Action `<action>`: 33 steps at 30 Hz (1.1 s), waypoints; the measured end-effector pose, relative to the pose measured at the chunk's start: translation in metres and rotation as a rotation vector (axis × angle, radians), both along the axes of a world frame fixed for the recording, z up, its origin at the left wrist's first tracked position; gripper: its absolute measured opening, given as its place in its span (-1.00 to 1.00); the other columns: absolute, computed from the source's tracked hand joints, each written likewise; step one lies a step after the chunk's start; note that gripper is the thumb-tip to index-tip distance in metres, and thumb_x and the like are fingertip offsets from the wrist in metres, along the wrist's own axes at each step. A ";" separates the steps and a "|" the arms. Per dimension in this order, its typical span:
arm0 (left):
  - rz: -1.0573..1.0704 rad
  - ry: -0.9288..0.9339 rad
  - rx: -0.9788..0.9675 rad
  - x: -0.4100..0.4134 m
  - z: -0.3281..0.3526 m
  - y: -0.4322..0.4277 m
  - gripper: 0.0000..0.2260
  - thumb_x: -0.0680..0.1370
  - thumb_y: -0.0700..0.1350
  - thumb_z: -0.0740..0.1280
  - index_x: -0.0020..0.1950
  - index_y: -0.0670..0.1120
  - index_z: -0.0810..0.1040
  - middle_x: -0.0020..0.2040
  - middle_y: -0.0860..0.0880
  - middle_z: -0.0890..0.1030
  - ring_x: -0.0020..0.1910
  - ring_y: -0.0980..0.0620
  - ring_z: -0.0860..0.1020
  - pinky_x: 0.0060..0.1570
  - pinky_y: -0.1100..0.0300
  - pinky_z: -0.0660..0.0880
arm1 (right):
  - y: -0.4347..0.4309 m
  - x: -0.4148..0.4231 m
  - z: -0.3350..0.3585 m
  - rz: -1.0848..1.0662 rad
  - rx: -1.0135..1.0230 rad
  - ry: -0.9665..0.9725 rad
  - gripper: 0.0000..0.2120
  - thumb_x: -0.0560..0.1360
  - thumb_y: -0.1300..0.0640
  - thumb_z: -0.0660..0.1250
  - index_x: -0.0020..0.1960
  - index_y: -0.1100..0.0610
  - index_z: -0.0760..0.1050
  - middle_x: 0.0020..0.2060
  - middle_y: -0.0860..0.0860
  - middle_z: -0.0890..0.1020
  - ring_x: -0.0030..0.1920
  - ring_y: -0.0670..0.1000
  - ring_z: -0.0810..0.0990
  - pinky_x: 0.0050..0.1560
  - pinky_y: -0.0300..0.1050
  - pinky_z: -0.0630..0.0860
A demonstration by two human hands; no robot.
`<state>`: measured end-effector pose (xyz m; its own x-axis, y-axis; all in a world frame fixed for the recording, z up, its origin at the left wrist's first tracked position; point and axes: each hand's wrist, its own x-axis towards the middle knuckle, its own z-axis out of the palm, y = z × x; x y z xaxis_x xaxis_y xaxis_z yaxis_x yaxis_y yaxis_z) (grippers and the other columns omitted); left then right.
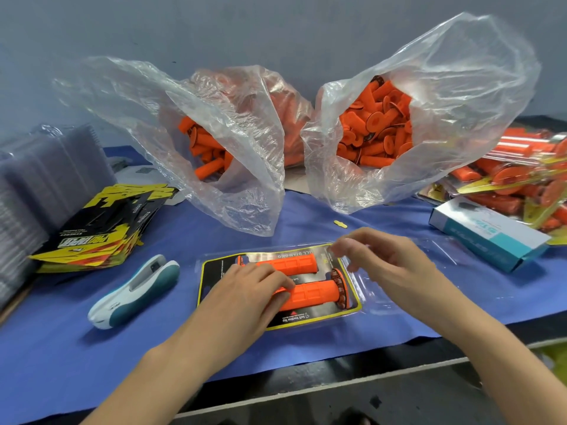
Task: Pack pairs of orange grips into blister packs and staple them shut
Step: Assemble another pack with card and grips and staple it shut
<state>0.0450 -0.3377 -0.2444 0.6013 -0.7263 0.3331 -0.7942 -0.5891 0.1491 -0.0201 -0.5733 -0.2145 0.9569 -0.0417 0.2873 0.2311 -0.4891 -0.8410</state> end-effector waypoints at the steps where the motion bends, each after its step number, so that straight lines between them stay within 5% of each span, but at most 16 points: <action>1: -0.002 -0.009 0.001 0.000 0.000 0.000 -0.92 0.62 -0.03 0.31 0.07 0.06 0.59 0.03 0.13 0.60 -0.02 0.04 0.53 -0.02 0.25 0.27 | 0.002 -0.007 0.002 0.017 0.111 -0.005 -0.75 0.59 -0.14 0.26 -0.08 -0.04 0.63 -0.13 -0.04 0.67 -0.23 -0.04 0.59 -0.30 -0.18 0.43; 4: -0.007 -0.072 -0.003 0.000 -0.001 0.000 -0.93 0.61 -0.04 0.33 0.05 0.05 0.60 -0.01 0.09 0.58 -0.04 0.02 0.52 -0.04 0.17 0.39 | 0.004 -0.027 -0.008 -0.245 0.344 -0.098 -0.77 0.60 -0.09 0.27 -0.09 -0.03 0.63 -0.16 0.01 0.68 -0.29 -0.06 0.60 -0.35 -0.26 0.46; 8: 0.025 -0.224 -0.022 -0.002 -0.007 -0.005 -0.96 0.55 -0.08 0.40 -0.02 0.01 0.64 -0.12 0.02 0.58 -0.15 -0.04 0.54 -0.18 0.07 0.50 | 0.002 -0.047 -0.033 -0.741 0.702 -0.028 -0.80 0.65 0.12 0.18 -0.02 -0.03 0.56 -0.03 0.04 0.65 -0.11 -0.02 0.62 -0.19 -0.18 0.50; 15: 0.053 -0.303 -0.031 -0.006 -0.015 -0.005 -0.74 0.59 -0.01 0.13 -0.02 0.03 0.62 -0.13 0.04 0.57 -0.17 -0.02 0.54 -0.18 0.10 0.49 | 0.040 -0.076 -0.050 -0.774 1.271 0.104 -0.84 0.62 0.24 0.22 0.17 0.29 0.41 -0.02 0.22 0.55 -0.04 0.19 0.67 -0.17 -0.13 0.68; 20: 0.042 -0.261 -0.020 -0.008 -0.013 -0.005 -0.74 0.58 0.01 0.13 -0.02 0.03 0.61 -0.10 0.06 0.58 -0.15 0.01 0.55 -0.17 0.13 0.50 | 0.037 -0.067 -0.036 -0.710 1.481 0.094 -0.80 0.65 0.16 0.19 0.26 0.10 0.33 0.02 0.26 0.58 0.08 0.17 0.62 0.13 0.01 0.53; 23: 0.040 -0.247 -0.015 -0.007 -0.010 -0.004 -0.73 0.58 0.02 0.12 -0.02 0.04 0.62 -0.10 0.07 0.59 -0.15 0.02 0.57 -0.16 0.14 0.51 | 0.035 -0.056 -0.039 -0.658 1.441 0.082 -0.87 0.64 0.17 0.21 0.08 0.24 0.44 0.00 0.21 0.63 -0.03 0.10 0.64 -0.03 -0.11 0.66; 25: 0.042 -0.239 -0.010 -0.006 -0.010 -0.003 -0.72 0.58 0.03 0.12 -0.02 0.04 0.63 -0.11 0.06 0.59 -0.15 0.01 0.57 -0.17 0.13 0.51 | 0.037 -0.051 -0.046 -0.655 1.338 0.046 -0.83 0.63 0.20 0.23 0.18 0.24 0.47 -0.10 0.13 0.64 -0.14 0.01 0.66 -0.16 -0.21 0.66; 27: 0.044 -0.236 -0.006 -0.005 -0.010 -0.002 -0.72 0.59 0.03 0.12 -0.02 0.04 0.63 -0.11 0.06 0.59 -0.15 0.01 0.57 -0.18 0.13 0.50 | 0.040 -0.047 -0.049 -0.667 1.227 -0.016 -0.76 0.62 0.26 0.23 0.28 0.15 0.44 -0.16 0.08 0.62 -0.21 -0.04 0.65 -0.21 -0.26 0.63; 33: 0.035 -0.240 -0.009 -0.003 -0.011 0.002 -0.73 0.59 0.04 0.12 0.00 0.06 0.61 -0.09 0.08 0.58 -0.14 0.03 0.55 -0.18 0.15 0.47 | 0.060 -0.041 -0.048 -0.646 0.708 -0.178 -0.67 0.61 0.20 0.26 0.17 -0.24 0.49 -0.11 -0.11 0.62 -0.18 -0.18 0.62 -0.19 -0.38 0.55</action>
<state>0.0425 -0.3355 -0.2558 0.5288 -0.7030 0.4755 -0.7869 -0.6161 -0.0357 -0.0615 -0.5133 -0.2628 0.6339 -0.7621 0.1318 0.2478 0.0387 -0.9680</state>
